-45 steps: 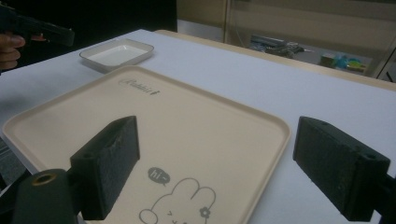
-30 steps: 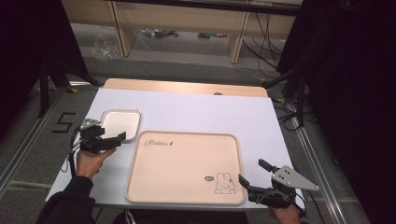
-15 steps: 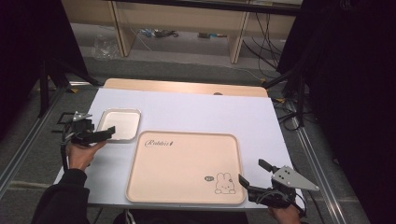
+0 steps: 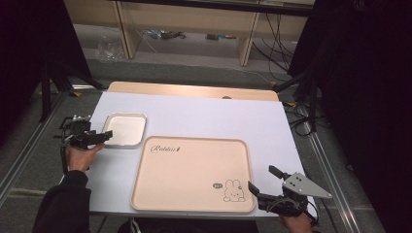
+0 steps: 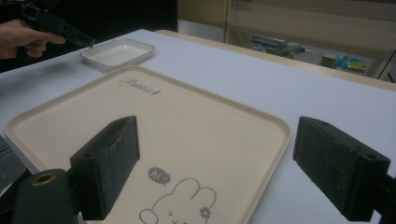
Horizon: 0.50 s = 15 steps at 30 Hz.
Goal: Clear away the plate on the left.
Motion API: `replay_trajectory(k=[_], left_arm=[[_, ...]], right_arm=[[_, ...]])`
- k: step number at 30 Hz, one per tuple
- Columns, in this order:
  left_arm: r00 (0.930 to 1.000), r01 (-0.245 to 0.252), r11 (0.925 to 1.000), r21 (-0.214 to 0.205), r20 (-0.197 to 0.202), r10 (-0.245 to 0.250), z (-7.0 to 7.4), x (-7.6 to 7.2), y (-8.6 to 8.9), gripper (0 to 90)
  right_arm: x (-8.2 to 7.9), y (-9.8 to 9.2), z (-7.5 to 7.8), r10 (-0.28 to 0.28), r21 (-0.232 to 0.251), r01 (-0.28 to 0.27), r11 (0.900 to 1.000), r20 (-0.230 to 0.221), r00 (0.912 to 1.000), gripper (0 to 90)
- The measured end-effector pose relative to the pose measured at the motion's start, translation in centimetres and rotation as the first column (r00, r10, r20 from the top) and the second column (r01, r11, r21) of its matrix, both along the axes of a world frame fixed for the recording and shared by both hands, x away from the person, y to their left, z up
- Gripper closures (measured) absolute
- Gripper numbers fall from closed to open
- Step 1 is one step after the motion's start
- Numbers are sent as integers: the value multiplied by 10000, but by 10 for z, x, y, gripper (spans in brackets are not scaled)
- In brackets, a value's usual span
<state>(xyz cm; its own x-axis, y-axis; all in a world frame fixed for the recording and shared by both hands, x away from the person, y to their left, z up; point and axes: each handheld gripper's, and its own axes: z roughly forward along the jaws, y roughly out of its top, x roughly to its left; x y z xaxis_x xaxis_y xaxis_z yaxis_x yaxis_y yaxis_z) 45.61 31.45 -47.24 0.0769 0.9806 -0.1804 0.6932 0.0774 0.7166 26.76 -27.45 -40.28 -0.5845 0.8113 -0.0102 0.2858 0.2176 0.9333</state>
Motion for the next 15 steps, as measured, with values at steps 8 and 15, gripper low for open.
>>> replay_trajectory(k=[8, 15], left_arm=[[9993, -300, 9991, 299, -209, 306, -8, 9, 2, 481], [9987, -378, 9976, 584, -308, 397, -9, 16, 5, 572]], right_arm=[[0, 0, 0, 35, 28, -35, 10000, -37, 10000, 153], [-1, 1, 0, -3, 53, 3, 10000, -145, 9999, 153]])
